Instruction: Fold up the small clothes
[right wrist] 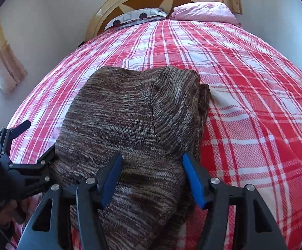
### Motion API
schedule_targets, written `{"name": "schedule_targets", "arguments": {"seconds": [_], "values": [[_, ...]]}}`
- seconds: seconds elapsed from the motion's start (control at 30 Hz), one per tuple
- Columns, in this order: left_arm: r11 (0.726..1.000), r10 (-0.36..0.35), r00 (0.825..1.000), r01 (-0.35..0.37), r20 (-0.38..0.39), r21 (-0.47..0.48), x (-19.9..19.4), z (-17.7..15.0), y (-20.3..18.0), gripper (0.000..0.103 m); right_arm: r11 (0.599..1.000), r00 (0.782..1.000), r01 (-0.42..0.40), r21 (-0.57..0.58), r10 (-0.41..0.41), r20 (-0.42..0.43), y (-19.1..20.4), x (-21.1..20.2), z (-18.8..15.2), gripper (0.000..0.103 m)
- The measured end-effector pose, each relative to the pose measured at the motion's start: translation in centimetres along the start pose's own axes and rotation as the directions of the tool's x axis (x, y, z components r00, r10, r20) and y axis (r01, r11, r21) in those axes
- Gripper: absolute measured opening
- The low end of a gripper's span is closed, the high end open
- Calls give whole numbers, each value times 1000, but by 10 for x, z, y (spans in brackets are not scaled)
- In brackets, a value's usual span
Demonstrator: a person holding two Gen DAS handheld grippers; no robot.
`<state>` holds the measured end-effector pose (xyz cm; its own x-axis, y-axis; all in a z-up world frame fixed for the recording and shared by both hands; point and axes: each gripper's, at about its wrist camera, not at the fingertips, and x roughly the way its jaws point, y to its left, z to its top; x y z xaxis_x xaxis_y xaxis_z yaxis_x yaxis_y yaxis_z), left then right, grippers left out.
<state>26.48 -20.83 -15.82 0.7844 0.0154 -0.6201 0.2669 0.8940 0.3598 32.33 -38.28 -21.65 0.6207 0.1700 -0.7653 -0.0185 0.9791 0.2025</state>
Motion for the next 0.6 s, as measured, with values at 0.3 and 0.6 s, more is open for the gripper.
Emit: {"name": "schedule_targets", "arguments": {"seconds": [0.3,0.6], "values": [[994,-78,996,75,-36,-80,4,0,7,103,998,995,-55,6,55,82,8,10,69,62],[971,-187,980,174,-69,-162,15,-4,17,103,993,991,119,-20,-120,-53,-4,53,65,59]]}}
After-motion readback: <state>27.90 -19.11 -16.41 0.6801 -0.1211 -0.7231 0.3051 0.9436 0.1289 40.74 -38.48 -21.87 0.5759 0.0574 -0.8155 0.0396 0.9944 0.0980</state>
